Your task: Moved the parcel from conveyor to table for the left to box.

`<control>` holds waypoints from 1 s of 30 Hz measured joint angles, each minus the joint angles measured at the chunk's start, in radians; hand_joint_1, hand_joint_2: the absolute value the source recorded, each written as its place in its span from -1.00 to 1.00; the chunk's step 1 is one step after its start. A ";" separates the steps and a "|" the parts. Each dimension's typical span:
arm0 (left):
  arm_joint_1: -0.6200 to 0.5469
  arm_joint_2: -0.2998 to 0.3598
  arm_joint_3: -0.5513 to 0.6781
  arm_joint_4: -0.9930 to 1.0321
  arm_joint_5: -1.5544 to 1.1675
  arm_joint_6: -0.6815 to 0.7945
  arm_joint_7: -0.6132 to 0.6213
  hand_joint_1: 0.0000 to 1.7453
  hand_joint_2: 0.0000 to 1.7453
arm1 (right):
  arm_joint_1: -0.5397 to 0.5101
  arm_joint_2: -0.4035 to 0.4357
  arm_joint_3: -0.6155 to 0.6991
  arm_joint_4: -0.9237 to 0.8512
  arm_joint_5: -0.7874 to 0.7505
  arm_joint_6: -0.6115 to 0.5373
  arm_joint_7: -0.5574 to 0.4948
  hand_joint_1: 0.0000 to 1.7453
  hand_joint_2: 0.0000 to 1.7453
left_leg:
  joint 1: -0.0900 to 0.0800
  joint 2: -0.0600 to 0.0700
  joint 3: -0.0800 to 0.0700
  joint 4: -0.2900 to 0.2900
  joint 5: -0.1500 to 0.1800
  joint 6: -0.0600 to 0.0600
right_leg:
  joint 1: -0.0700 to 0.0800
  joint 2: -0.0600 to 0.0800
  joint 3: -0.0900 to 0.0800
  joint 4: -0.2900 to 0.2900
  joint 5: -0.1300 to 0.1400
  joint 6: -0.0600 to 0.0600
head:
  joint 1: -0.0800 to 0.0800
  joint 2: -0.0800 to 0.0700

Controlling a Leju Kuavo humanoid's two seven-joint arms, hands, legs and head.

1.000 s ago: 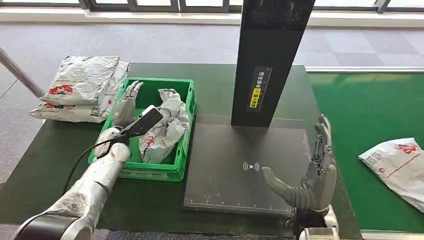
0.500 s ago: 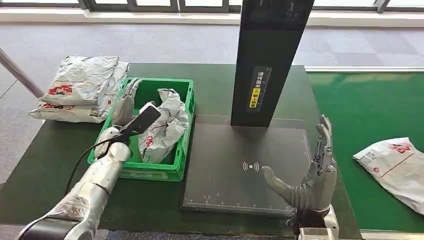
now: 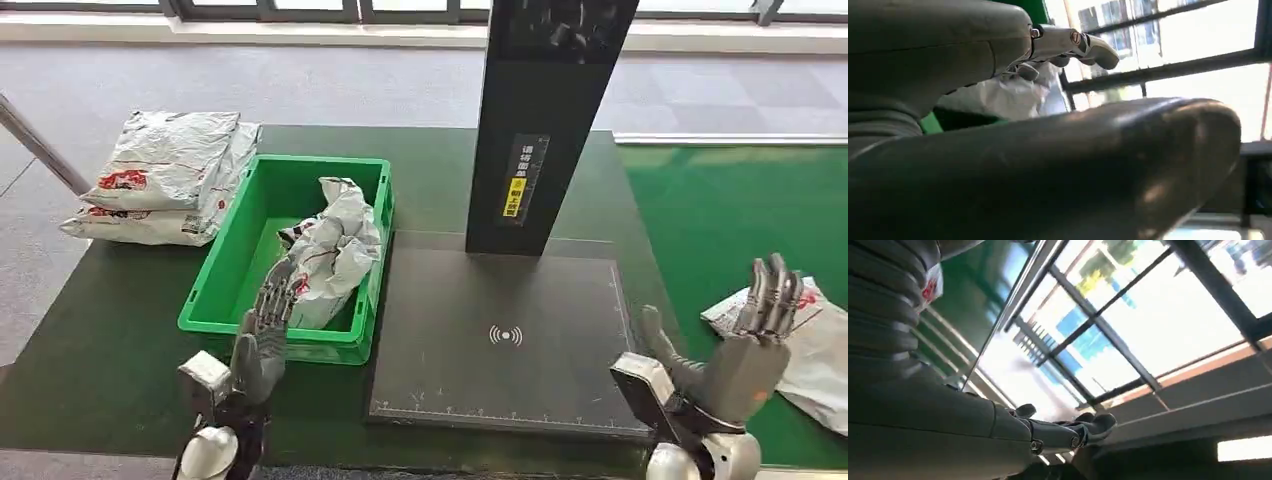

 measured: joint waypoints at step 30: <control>0.114 -0.080 0.101 -0.189 0.055 -0.157 -0.047 -1.00 1.00 | -0.472 -0.413 -0.377 1.081 0.482 0.092 0.394 -1.00 1.00 | -0.004 -0.002 0.001 0.002 0.003 0.006 | -0.005 -0.002 0.001 0.000 0.003 0.005 | 0.000 0.000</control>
